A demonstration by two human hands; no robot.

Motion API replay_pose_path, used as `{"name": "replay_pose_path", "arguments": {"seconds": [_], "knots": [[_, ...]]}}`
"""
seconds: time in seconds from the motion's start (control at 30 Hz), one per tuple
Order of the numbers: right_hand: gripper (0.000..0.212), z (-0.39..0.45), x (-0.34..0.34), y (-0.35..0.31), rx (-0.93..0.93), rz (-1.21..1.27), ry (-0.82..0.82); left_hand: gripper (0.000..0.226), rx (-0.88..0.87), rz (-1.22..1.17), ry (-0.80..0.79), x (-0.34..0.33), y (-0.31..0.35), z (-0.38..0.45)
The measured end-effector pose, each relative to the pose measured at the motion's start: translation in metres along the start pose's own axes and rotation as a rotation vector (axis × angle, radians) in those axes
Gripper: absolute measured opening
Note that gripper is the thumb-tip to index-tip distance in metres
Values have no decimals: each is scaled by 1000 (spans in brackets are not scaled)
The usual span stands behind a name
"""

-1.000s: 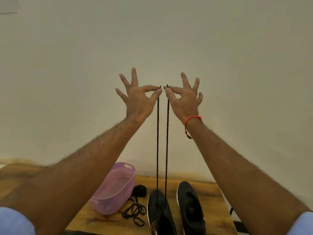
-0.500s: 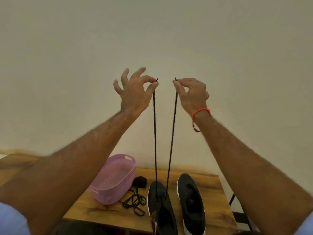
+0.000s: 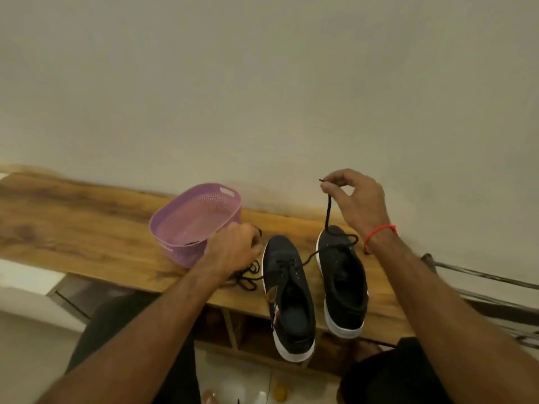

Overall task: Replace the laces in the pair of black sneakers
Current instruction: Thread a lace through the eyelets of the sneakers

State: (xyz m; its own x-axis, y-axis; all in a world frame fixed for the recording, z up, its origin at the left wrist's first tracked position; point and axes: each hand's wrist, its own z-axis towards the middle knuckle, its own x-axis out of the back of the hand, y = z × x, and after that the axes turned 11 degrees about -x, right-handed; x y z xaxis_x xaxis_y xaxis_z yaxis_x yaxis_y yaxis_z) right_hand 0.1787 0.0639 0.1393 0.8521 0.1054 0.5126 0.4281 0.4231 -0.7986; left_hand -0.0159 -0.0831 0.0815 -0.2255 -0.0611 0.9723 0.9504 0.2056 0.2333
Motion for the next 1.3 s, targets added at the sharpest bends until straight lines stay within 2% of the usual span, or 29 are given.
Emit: {"name": "replay_pose_path", "arguments": {"seconds": [0.1,0.17,0.27,0.33,0.4,0.57,0.73,0.87,1.0,1.17,1.3], "knots": [[1,-17,-24,33,-47,-37,-94,25,79,72,-173,-40,2,-4],[3,-24,-38,53,-44,-118,-153,32,67,94,-130,-56,6,-4],[13,-29,-53,73,-57,-289,-272,49,-21,-6,61,-70,15,-2],[12,-29,-59,79,-64,-305,-320,69,-24,-42,50,-73,26,-2],[7,-31,-63,81,-91,-242,-380,76,12,-47,-30,-76,33,-3],[4,-48,-78,87,-120,-157,-529,51,71,-237,-124,-75,33,-2],[2,-57,-84,91,-74,-264,-597,32,102,-321,-169,-70,23,5],[10,-62,-85,89,-54,-327,-609,15,169,-524,-248,-69,11,12],[6,-66,-86,86,-13,-401,-588,11,296,-829,-281,-66,3,15],[13,-71,-87,82,43,-541,-586,8,336,-905,-265,-70,1,18],[14,-74,-89,80,84,-607,-586,10,325,-865,-258,-77,-2,18]]}}
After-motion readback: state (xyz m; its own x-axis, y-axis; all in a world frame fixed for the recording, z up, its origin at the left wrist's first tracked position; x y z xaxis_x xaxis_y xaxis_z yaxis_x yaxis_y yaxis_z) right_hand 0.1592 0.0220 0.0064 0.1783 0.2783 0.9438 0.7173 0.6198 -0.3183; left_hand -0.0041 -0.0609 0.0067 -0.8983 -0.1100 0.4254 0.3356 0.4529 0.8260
